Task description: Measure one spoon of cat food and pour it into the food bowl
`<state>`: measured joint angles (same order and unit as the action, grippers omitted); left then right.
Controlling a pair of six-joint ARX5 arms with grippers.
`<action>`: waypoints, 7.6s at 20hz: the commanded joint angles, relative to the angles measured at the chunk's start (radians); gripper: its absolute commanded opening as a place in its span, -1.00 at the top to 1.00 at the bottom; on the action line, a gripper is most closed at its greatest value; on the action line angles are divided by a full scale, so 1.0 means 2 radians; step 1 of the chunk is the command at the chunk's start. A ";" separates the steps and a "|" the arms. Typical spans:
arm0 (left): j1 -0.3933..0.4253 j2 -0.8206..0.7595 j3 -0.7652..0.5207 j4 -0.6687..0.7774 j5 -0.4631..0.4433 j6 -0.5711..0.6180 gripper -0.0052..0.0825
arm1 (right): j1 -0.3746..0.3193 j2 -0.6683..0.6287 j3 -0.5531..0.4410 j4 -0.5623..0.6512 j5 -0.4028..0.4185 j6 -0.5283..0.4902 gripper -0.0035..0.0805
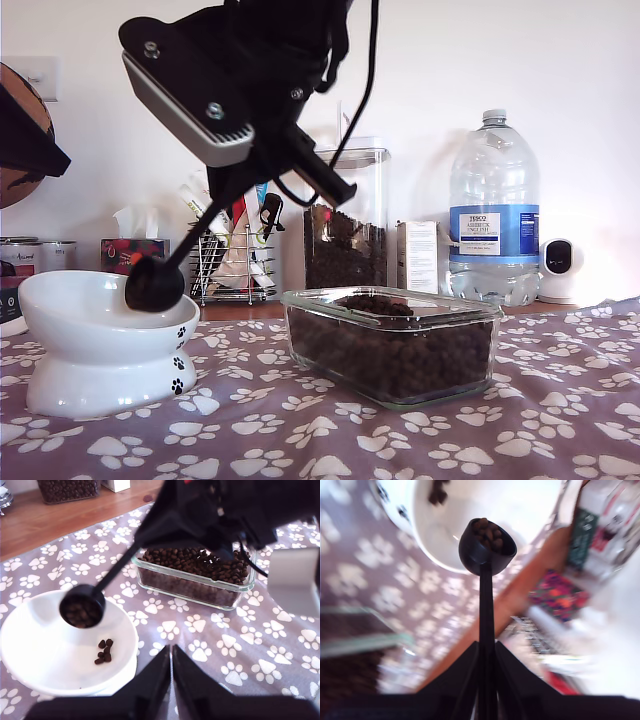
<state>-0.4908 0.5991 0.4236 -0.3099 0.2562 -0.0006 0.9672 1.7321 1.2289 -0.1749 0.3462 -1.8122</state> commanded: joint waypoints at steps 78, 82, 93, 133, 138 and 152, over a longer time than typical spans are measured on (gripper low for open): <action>0.000 0.001 -0.008 0.005 -0.001 0.000 0.93 | -0.158 -0.001 0.006 0.010 -0.547 1.261 0.95; 0.000 0.001 -0.008 0.005 -0.001 0.000 0.93 | -0.141 -0.001 0.006 0.004 -0.524 1.107 0.95; 0.000 0.001 -0.008 0.005 -0.001 0.000 0.93 | -0.121 -0.018 0.006 0.000 -0.297 0.725 0.95; 0.000 0.001 -0.008 0.005 -0.001 0.000 0.93 | -0.214 -0.235 -0.330 0.119 -0.194 0.862 0.95; 0.000 0.001 -0.008 0.005 -0.001 0.000 0.93 | -0.193 -0.182 -0.329 0.119 -0.189 0.806 0.95; 0.000 0.001 -0.008 0.005 -0.001 0.000 0.93 | -0.153 -0.169 -0.279 0.044 -0.109 0.764 0.33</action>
<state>-0.4908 0.5991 0.4236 -0.3099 0.2562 -0.0006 0.6487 1.3788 0.6525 -0.0692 0.1307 -0.2874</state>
